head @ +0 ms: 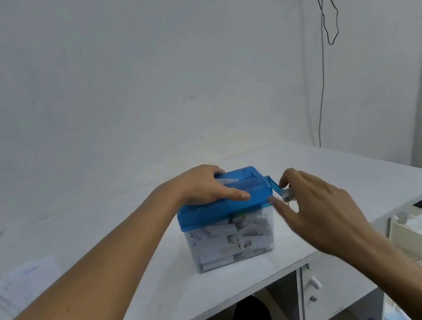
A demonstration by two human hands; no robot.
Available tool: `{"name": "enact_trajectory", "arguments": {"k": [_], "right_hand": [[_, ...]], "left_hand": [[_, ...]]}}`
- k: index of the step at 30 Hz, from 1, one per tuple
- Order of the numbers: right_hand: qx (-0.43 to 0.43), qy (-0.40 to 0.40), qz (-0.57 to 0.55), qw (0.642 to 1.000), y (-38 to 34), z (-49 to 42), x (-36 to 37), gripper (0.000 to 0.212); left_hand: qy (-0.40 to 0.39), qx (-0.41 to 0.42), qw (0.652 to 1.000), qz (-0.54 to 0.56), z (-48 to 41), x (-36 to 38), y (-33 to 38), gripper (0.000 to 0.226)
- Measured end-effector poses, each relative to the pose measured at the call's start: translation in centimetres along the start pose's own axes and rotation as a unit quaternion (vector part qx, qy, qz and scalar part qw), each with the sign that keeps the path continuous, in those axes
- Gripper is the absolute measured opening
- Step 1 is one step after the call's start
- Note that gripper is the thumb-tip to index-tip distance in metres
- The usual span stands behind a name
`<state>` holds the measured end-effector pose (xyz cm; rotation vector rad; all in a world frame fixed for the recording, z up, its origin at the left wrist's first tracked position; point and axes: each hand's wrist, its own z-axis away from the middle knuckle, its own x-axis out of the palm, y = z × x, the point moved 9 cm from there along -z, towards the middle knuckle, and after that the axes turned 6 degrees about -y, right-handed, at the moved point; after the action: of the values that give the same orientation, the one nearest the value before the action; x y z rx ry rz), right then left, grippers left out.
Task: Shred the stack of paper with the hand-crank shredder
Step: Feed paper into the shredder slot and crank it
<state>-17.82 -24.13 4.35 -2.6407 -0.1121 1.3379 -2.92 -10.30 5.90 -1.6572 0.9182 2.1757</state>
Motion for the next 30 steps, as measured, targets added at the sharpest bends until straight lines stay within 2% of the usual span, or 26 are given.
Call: {"name": "enact_trajectory", "arguments": {"k": [3, 5, 7, 10, 14, 17, 20, 22, 23, 24, 26, 30], "right_hand": [[-0.099, 0.067, -0.027, 0.992, -0.2, 0.5, 0.5, 0.033], [-0.151, 0.080, -0.030, 0.985, -0.2, -1.2, 0.6, 0.031], [-0.168, 0.080, -0.024, 0.982, -0.3, -3.7, -0.3, 0.032], [-0.135, 0.030, -0.051, 0.989, 0.1, -7.7, -1.0, 0.040], [-0.056, -0.091, -0.130, 0.986, 1.1, -12.6, 1.5, 0.040], [0.005, -0.191, -0.175, 0.966, 2.0, -15.0, 3.6, 0.034], [0.042, -0.264, -0.156, 0.951, 2.0, -15.9, 5.8, 0.034], [0.077, -0.348, -0.144, 0.923, 2.9, -15.0, 9.4, 0.028], [0.098, -0.381, -0.175, 0.902, 3.4, -14.3, 11.2, 0.024], [0.120, -0.394, -0.229, 0.882, 3.9, -13.5, 12.6, 0.021], [0.144, -0.371, -0.326, 0.858, 4.4, -12.6, 13.8, 0.021], [0.150, -0.326, -0.391, 0.847, 4.8, -12.7, 14.1, 0.022]], "left_hand": [[-0.001, -0.001, 1.000, 0.008, -0.3, 0.1, -0.4, 0.095], [-0.015, -0.004, 1.000, 0.007, -0.6, 0.2, -0.5, 0.103], [-0.026, -0.009, 1.000, -0.003, -0.8, 0.3, -0.6, 0.100], [-0.016, -0.012, 1.000, -0.010, -0.7, -0.1, -0.4, 0.095], [-0.023, -0.019, 0.999, -0.012, -0.7, 0.2, -0.3, 0.101], [-0.021, -0.017, 1.000, -0.015, -1.0, 0.3, -0.3, 0.102], [-0.025, -0.012, 1.000, -0.012, -0.7, 0.2, -0.1, 0.099], [-0.025, -0.002, 1.000, -0.008, -0.6, 0.4, -0.2, 0.104], [-0.021, 0.003, 1.000, -0.010, -0.5, 0.4, -0.2, 0.108], [-0.018, 0.005, 1.000, -0.013, -0.5, 0.4, -0.3, 0.111], [-0.006, 0.011, 1.000, 0.002, -0.5, 0.6, -0.6, 0.110], [0.042, 0.020, 0.999, 0.000, -0.1, 1.2, -0.3, 0.100]]}}
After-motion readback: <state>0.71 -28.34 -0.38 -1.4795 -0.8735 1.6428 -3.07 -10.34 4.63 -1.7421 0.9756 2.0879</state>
